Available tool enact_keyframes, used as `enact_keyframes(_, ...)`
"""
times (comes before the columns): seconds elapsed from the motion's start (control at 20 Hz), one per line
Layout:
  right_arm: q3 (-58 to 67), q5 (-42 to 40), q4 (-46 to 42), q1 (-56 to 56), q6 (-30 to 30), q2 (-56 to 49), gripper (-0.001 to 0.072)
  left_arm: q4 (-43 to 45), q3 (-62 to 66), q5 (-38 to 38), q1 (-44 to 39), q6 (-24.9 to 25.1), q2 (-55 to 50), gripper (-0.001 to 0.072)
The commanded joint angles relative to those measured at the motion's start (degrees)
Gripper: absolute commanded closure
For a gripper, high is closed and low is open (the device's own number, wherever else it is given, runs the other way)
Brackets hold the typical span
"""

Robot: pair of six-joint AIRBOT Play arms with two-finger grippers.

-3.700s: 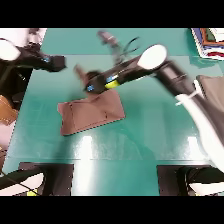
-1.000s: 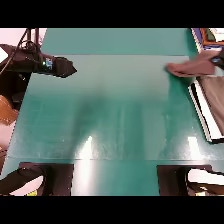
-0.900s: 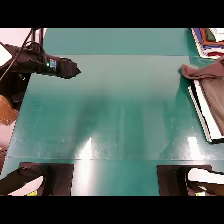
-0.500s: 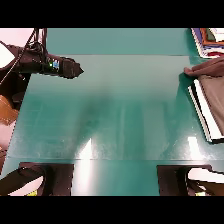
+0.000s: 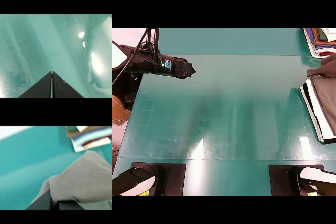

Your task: Fold the shirts.

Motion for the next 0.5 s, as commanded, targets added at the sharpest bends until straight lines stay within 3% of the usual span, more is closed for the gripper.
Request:
enact_keyframes(0.0,1.0,10.6,-5.9,-3.3,0.3,1.2,0.0700,0.1,0.0,0.0,0.0,0.5,0.0,0.0684)
enact_keyframes(0.15,-2.5,16.0,-10.2,-6.3,0.9,2.5,0.0699,0.2,0.0,0.0,0.0,0.5,0.0,0.0684)
enact_keyframes(0.45,-29.9,16.0,-19.2,-11.5,0.9,11.9,0.0691,0.2,0.0,0.0,0.0,0.9,0.0,0.0684)
